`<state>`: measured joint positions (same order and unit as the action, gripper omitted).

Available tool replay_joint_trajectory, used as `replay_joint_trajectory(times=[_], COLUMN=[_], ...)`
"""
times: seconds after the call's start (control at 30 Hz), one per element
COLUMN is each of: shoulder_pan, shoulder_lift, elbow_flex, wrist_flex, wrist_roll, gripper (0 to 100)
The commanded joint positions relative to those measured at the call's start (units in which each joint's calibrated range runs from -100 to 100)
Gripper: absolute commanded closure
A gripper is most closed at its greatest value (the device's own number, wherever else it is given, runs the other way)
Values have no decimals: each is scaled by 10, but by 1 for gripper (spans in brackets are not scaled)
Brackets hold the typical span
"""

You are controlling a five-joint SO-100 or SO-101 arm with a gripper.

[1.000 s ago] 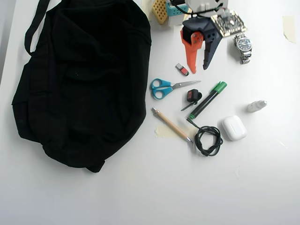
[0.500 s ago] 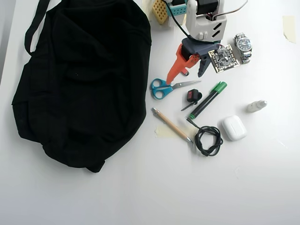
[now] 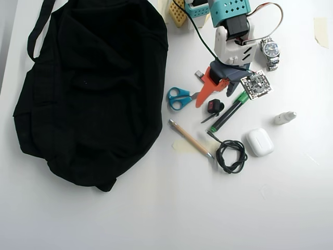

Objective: Put the black bike light into the black bag

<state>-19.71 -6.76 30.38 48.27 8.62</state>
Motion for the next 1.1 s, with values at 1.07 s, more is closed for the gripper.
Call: replay_joint_trajectory(times=[1.07], shoulder_pan=[13], shoulder_lift=[61], elbow_flex=[59], wrist_flex=[-98], wrist_roll=[-23], gripper=[65])
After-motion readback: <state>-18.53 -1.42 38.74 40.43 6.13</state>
